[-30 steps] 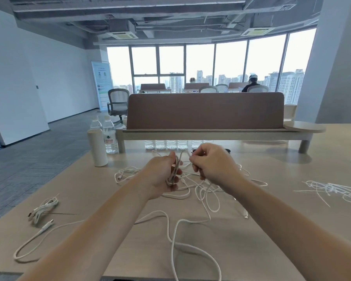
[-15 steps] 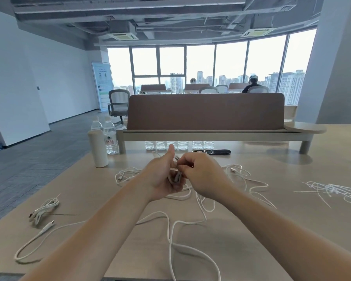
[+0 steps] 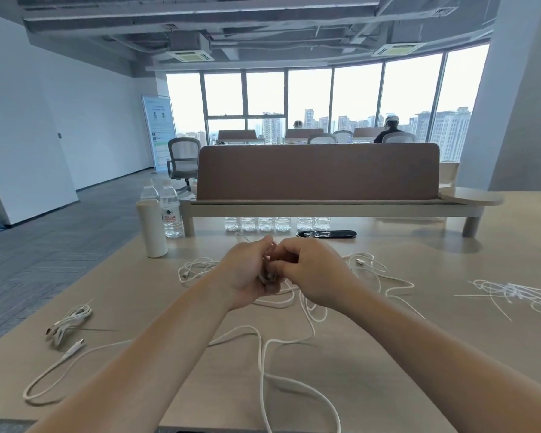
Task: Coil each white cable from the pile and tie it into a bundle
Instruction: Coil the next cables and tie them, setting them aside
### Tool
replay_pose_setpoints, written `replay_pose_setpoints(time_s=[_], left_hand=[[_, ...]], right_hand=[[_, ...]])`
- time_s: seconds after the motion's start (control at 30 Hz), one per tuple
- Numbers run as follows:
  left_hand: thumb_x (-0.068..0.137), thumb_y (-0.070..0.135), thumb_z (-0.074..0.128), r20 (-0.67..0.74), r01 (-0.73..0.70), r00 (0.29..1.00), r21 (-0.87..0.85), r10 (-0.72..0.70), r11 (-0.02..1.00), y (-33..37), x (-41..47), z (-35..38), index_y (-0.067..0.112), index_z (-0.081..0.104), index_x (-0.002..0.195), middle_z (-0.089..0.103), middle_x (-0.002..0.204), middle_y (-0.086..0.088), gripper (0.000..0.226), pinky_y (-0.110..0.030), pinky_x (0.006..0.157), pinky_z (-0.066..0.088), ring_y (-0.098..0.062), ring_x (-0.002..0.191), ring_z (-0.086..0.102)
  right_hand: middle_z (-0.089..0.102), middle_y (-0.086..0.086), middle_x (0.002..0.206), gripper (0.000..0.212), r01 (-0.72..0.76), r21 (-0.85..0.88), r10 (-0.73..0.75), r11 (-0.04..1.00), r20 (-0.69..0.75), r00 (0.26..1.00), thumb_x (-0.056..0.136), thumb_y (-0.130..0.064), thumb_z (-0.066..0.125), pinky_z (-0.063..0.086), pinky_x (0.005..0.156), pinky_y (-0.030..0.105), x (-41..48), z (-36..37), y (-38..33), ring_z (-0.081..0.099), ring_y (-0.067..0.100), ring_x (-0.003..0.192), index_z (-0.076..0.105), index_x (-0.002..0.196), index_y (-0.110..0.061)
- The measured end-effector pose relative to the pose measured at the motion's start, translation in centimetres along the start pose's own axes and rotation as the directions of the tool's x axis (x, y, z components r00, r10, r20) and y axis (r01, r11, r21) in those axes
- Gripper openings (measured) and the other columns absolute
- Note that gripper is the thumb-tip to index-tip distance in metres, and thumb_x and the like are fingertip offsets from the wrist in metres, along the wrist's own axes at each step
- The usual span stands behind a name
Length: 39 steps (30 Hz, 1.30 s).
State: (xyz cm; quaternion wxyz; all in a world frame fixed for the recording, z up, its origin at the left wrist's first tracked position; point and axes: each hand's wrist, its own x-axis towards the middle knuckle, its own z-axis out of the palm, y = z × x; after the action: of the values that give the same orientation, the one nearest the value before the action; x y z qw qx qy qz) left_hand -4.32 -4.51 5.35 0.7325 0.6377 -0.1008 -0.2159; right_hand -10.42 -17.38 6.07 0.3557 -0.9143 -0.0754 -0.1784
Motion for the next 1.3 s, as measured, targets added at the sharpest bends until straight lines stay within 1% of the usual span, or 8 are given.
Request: replay_pose_setpoints(time_s=[0.2,0.33,0.47,0.63,0.8,0.97,1.17,1.3], left_hand=[[0.108,0.042,0.035,-0.051,-0.019,0.999,-0.070,0.015,0.997,1.2,0.2,-2.0,0.007,0.060,0.104,0.059,0.073,-0.013,0.043,-0.025,0.051,0.039,-0.019,0.056,0.050],[0.109,0.042,0.033,-0.045,-0.033,0.999,-0.147,0.027,0.989,1.1,0.3,-1.9,0.006,0.057,0.112,0.059,0.074,-0.012,0.044,-0.028,0.059,0.047,-0.021,0.062,0.054],[0.108,0.043,0.034,-0.034,-0.041,0.999,-0.170,0.035,0.985,0.8,0.2,-1.1,0.003,0.057,0.113,0.057,0.075,-0.014,0.047,-0.033,0.062,0.046,-0.023,0.063,0.052],[0.108,0.043,0.036,-0.084,-0.045,0.996,-0.244,0.025,0.969,1.2,0.1,-0.7,0.000,0.057,0.110,0.054,0.072,-0.014,0.048,-0.025,0.049,0.042,-0.020,0.056,0.051],[0.109,0.043,0.033,-0.086,-0.045,0.996,-0.232,0.026,0.972,1.7,-0.2,-1.4,0.001,0.056,0.108,0.052,0.067,-0.012,0.047,-0.020,0.041,0.033,-0.017,0.052,0.045],[0.109,0.040,0.033,-0.067,-0.066,0.996,-0.177,0.055,0.982,1.9,-0.4,-2.3,0.001,0.056,0.110,0.053,0.066,-0.012,0.045,-0.022,0.042,0.031,-0.019,0.053,0.044],[0.108,0.039,0.036,-0.039,-0.107,0.993,0.025,0.108,0.994,1.2,-0.7,-1.7,0.004,0.063,0.104,0.057,0.070,-0.012,0.044,-0.033,0.060,0.047,-0.023,0.058,0.053],[0.108,0.037,0.040,-0.045,-0.080,0.995,0.069,0.083,0.994,0.8,-0.5,-1.2,0.003,0.063,0.102,0.058,0.069,-0.012,0.042,-0.039,0.069,0.053,-0.026,0.058,0.057]], right_hand=[[0.073,0.001,0.068,0.013,-0.032,-0.019,0.035,0.999,0.194,0.980,0.095,-0.024,0.065,0.055,0.073,0.036,-0.6,-1.7,0.8,0.062,0.011,0.053,0.068,0.084,-0.019],[0.066,-0.005,0.059,0.013,-0.049,0.029,0.040,0.998,0.241,0.970,0.094,-0.022,0.067,0.050,0.065,0.025,-0.6,-1.7,1.2,0.057,0.006,0.052,0.072,0.083,-0.018],[0.061,-0.012,0.064,0.013,-0.046,-0.016,0.047,0.999,0.142,0.989,0.090,-0.025,0.072,0.037,0.055,0.013,-0.4,-0.6,1.1,0.050,0.001,0.058,0.072,0.078,-0.028],[0.058,-0.010,0.063,0.023,-0.073,-0.097,0.087,0.993,0.146,0.986,0.092,-0.035,0.069,0.036,0.055,0.024,-0.4,0.4,1.1,0.048,0.004,0.055,0.063,0.072,-0.026],[0.067,-0.003,0.062,0.025,-0.090,-0.044,0.099,0.995,0.306,0.947,0.095,-0.027,0.066,0.047,0.061,0.020,-0.8,-0.4,1.6,0.057,0.008,0.051,0.068,0.079,-0.008],[0.070,0.001,0.067,0.016,-0.141,-0.019,0.138,0.990,0.382,0.914,0.095,-0.024,0.065,0.051,0.074,0.029,-0.7,-2.0,2.6,0.062,0.007,0.061,0.076,0.087,-0.015],[0.068,-0.006,0.062,0.013,-0.176,-0.025,0.178,0.984,0.165,0.970,0.091,-0.028,0.069,0.042,0.062,0.029,-0.3,-2.3,2.5,0.050,0.006,0.056,0.080,0.084,-0.025],[0.073,0.011,0.080,0.016,-0.167,-0.124,0.176,0.978,0.068,0.982,0.090,-0.031,0.069,0.052,0.068,0.039,0.5,-1.7,2.0,0.056,0.023,0.063,0.079,0.081,-0.021]])
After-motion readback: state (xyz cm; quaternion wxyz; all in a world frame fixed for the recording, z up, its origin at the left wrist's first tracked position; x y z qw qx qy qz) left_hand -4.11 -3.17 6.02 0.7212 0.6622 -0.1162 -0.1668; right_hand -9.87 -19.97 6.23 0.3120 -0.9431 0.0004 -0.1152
